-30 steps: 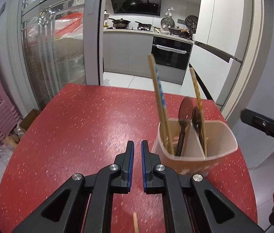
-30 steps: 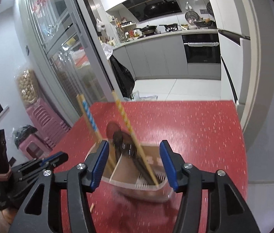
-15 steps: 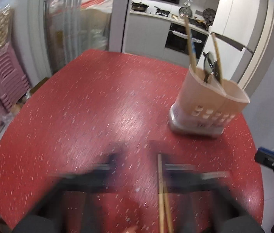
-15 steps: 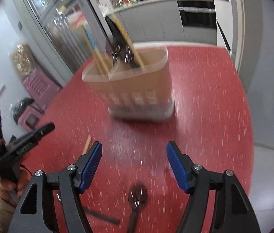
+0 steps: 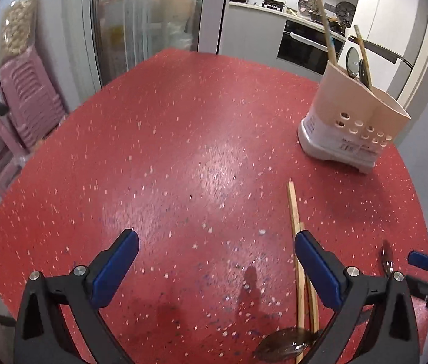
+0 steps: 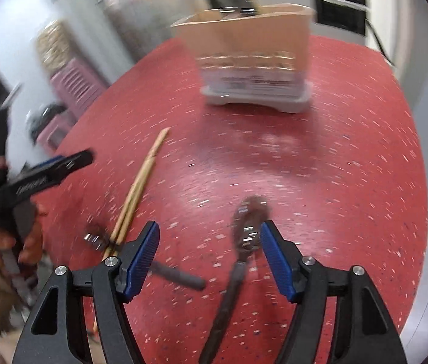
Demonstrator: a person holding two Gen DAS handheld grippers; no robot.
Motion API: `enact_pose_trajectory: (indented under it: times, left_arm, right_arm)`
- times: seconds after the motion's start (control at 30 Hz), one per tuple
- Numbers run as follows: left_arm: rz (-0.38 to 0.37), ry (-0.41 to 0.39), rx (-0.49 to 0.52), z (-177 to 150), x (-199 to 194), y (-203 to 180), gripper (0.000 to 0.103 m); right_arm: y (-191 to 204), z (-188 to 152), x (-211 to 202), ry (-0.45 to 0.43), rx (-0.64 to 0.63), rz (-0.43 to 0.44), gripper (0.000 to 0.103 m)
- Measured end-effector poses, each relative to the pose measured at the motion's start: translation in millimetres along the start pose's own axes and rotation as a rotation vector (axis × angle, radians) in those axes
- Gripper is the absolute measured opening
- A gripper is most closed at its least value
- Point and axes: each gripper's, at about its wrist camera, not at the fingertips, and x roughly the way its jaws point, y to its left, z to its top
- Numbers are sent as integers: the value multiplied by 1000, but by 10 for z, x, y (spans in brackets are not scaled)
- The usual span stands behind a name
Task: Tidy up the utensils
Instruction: 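Move both tools back over the remaining spoon and chopsticks, then grasp the dark-handled spoon with the right tool while the left tool grasps a wooden chopstick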
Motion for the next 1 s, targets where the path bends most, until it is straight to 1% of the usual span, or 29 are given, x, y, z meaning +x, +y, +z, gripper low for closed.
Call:
enact_pose_trajectory:
  times: [0.13, 0.33, 0.43, 0.5, 0.6, 0.73, 0.8, 0.83, 0.87, 0.9, 0.93, 1.0]
  left_arm:
    - [12, 0, -27, -91, 135, 46, 103]
    - [28, 0, -35, -197, 223, 134, 103]
    - [39, 13, -38, -249, 311, 170, 103]
    - [39, 17, -47, -294, 299, 228, 103]
    - [43, 11, -50, -265, 309, 220, 103]
    - [50, -6, -49, -224, 314, 244, 103]
    - [54, -9, -47, -168, 305, 273, 103]
    - [56, -10, -46, -146, 227, 249, 103]
    - [56, -11, -44, -137, 185, 280, 103]
    - [56, -9, -40, -138, 204, 277, 103]
    - [55, -7, -36, -125, 195, 277, 103]
    - [53, 0, -27, -91, 127, 246, 103]
  right_arm:
    - [382, -57, 112, 48, -198, 41, 72]
    - [742, -139, 310, 113, -453, 17, 66]
    - [831, -156, 357, 142, -545, 11, 63]
    - [912, -164, 410, 165, -616, -6, 58]
    - [1040, -174, 482, 189, -691, -15, 55]
    - [1227, -197, 590, 225, -786, -16, 53]
    - [1326, -203, 659, 246, -816, -20, 47]
    - [1344, -211, 685, 259, -823, -22, 46]
    - [1385, -216, 709, 261, -824, -17, 43]
    - [1381, -215, 714, 267, -813, -13, 35]
    - [1361, -211, 717, 269, -792, -10, 32]
    - [1309, -213, 723, 270, -747, 7, 19]
